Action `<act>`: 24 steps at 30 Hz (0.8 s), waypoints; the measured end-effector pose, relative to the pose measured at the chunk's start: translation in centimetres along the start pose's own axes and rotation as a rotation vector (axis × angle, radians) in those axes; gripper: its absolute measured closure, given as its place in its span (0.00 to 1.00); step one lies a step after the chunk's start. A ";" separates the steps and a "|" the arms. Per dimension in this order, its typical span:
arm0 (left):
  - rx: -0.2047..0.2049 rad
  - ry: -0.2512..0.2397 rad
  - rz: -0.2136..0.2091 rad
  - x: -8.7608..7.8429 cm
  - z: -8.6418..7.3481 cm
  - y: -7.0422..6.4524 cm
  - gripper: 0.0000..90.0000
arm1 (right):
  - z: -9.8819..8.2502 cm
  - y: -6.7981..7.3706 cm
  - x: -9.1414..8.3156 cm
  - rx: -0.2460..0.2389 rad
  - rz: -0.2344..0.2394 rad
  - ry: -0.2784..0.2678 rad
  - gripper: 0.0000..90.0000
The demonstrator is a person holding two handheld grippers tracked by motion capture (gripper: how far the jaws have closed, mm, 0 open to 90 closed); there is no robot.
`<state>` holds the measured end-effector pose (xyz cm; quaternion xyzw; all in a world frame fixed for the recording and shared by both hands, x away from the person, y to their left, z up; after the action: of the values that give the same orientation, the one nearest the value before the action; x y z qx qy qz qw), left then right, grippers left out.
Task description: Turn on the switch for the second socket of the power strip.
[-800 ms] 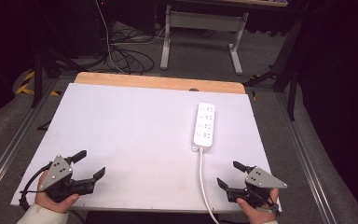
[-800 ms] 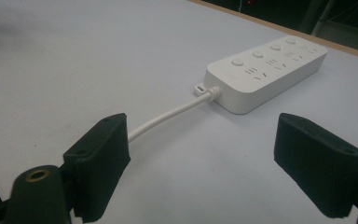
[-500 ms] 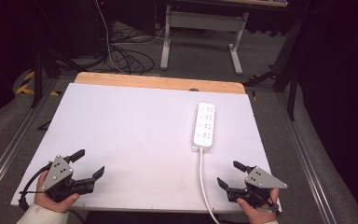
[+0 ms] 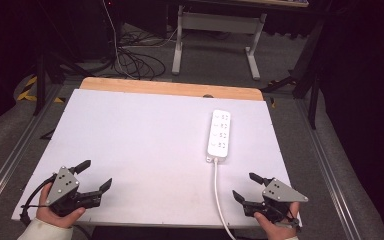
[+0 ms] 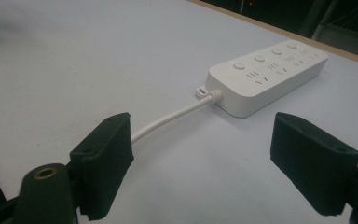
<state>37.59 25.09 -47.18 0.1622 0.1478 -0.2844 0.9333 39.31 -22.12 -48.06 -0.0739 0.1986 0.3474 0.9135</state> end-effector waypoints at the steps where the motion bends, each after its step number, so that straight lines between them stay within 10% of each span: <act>1: -0.005 0.000 -0.003 0.0 0.0 0.0 0.17 | 0.0 0.0 0.0 -0.001 -0.001 0.002 0.25; 24: -0.017 0.015 0.000 -0.1 -0.1 0.1 0.17 | 3.4 -0.3 0.5 -0.017 0.022 0.040 0.44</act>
<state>37.55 25.22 -47.18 0.1564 0.1571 -0.2817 0.9335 40.92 -21.13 -45.16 -0.0865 0.2147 0.3577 0.9047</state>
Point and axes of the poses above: each handheld gripper's, and its own axes: x roughly forward along the jaws, z roughly out of its top, y roughly to its left, the point moved 5 cm from there along x, roughly forward along the jaws, and after that the axes turned 7 degrees about x, right-handed, at the moved point
